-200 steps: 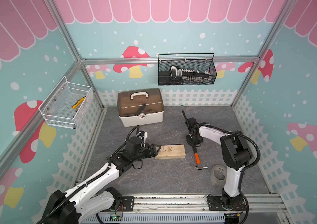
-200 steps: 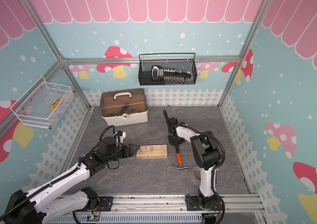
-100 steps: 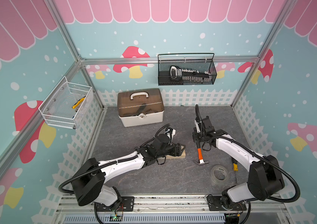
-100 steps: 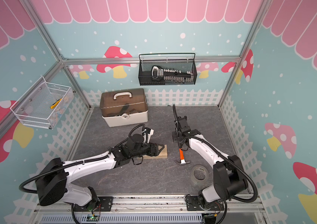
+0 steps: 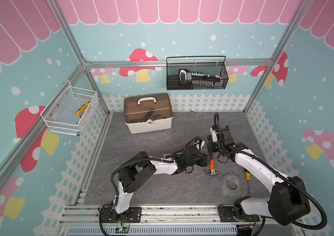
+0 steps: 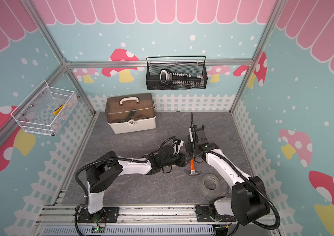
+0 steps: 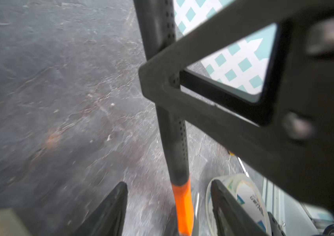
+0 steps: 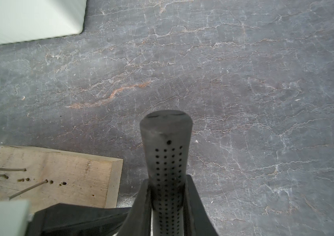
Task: Use a claw hammer to pull out a nail
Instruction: Pick up the hammer at the center of the board.
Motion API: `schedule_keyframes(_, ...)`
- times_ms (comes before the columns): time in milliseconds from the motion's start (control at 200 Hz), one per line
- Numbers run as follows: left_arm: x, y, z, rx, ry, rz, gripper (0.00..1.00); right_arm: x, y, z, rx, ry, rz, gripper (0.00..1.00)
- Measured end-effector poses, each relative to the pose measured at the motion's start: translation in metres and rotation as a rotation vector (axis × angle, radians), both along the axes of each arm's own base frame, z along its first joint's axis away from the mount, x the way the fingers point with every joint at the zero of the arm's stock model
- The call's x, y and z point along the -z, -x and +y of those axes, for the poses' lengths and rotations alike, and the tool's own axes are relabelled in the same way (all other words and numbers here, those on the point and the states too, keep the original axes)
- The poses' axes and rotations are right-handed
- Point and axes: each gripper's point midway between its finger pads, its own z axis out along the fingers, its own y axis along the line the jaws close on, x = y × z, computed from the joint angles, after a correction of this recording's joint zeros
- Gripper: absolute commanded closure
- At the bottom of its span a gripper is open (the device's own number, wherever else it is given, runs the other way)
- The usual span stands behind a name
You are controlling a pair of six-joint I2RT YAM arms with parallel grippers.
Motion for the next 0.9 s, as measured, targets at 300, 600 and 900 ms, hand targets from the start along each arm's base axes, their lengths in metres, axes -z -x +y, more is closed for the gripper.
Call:
schedule_keyframes(300,0.000,-0.007,-0.029,0.035,0.091,0.002,0.82,-0.009,0.012,-0.001,0.000,-0.083,-0.008,1.00)
schedule_keyframes(600,-0.004,-0.001,-0.028,0.048,0.144,-0.019,1.00,-0.011,0.016,-0.004,0.012,-0.153,0.007,0.79)
schedule_keyframes(900,-0.007,0.011,-0.023,0.094,0.153,-0.033,1.00,-0.011,0.015,-0.006,0.024,-0.184,0.018,0.56)
